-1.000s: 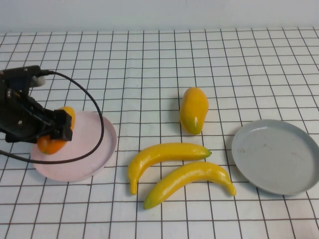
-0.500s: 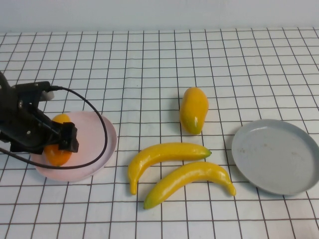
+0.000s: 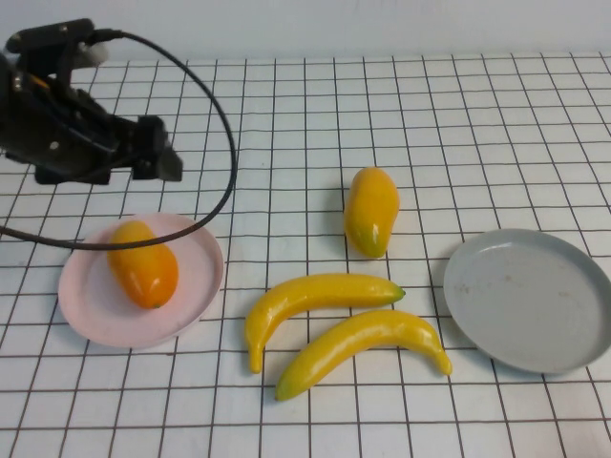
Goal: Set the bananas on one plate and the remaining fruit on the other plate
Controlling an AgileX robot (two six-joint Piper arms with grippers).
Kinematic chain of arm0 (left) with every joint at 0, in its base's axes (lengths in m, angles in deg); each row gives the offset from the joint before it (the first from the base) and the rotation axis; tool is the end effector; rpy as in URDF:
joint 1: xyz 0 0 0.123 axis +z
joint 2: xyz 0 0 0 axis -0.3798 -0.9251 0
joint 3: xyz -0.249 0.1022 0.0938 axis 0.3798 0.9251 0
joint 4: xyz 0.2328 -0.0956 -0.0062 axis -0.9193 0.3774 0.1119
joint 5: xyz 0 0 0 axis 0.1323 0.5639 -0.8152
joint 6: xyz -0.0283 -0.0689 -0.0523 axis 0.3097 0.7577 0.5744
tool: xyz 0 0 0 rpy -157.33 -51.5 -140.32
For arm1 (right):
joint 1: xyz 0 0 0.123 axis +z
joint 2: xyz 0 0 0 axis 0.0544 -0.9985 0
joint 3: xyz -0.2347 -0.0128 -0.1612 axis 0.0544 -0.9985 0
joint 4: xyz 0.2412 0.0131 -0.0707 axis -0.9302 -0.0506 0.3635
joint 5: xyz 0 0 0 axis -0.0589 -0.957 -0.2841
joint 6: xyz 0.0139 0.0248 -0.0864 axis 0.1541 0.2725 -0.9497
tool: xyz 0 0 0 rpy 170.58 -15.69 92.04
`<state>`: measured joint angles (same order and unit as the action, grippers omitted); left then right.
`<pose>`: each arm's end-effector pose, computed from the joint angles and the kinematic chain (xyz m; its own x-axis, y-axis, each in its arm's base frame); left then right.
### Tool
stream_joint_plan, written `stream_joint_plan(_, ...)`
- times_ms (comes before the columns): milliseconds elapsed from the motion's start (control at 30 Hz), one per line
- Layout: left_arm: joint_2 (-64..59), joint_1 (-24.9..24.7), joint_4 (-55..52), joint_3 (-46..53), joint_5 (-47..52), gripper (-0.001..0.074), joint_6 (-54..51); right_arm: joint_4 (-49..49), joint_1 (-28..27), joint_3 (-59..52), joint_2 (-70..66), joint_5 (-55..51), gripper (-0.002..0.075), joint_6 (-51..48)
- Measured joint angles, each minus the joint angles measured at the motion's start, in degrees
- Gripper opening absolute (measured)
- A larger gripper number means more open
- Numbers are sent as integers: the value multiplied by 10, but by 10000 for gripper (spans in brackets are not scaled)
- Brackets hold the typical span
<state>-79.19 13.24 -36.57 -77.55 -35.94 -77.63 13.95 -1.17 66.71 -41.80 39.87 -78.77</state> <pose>0.3334 -0.0759 0.3176 -0.8372 0.0960 -0.5384 0.2531 0.9407 -0.2259 0.0533 0.0038 0.1714 -0.2864 0.1537 -0.9457 -0.0090 0.9866 0.1631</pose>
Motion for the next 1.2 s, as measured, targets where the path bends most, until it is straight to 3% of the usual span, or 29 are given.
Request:
stream_joint_plan(267, -57, -134, 24, -14, -132, 668, 44, 0, 0, 0, 0, 0, -15, 0)
stream_joint_plan(500, -182, -203, 25, -122, -103, 668, -6, 0, 0, 0, 0, 0, -15, 0)
stream_joint_plan(867, -355, -232, 24, -324, -30, 668, -18, 0, 0, 0, 0, 0, -15, 0)
stream_joint_plan(1200, -419, -233, 17, -348, -8, 668, -22, 0, 0, 0, 0, 0, -15, 0)
